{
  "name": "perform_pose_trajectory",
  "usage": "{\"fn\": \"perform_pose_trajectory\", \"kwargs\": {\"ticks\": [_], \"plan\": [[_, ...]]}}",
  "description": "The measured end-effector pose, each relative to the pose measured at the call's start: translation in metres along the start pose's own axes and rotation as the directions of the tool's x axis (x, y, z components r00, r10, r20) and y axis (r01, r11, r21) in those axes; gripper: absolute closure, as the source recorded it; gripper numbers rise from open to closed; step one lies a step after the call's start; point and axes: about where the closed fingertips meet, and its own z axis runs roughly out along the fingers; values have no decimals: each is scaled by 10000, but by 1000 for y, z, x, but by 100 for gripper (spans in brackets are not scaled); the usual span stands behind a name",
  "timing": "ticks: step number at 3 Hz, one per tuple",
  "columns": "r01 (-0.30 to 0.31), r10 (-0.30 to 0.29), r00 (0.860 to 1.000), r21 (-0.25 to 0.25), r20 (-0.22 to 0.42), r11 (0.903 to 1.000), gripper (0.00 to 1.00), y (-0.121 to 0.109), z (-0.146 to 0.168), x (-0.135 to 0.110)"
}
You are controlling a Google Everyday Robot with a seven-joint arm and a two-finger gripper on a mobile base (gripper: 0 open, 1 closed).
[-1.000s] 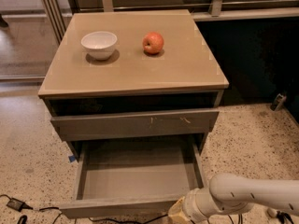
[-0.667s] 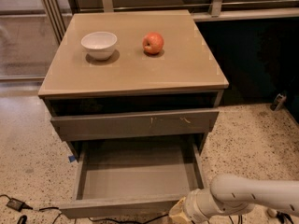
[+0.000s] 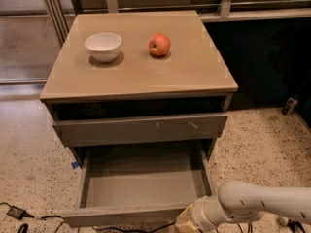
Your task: Close middle drawer
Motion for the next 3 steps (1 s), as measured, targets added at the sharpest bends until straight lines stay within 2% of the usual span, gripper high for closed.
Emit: {"fn": "perform_pose_trajectory", "kwargs": {"ticks": [1,2,3], "plan": [[327,-325,9994,319,-73,9990,5,-14,7,-13],[368,-366,9993,334,-80,9988,7,-13,7,-13],[1018,-1019,9948,667,-25,9926,31,-43,6,-45]]}}
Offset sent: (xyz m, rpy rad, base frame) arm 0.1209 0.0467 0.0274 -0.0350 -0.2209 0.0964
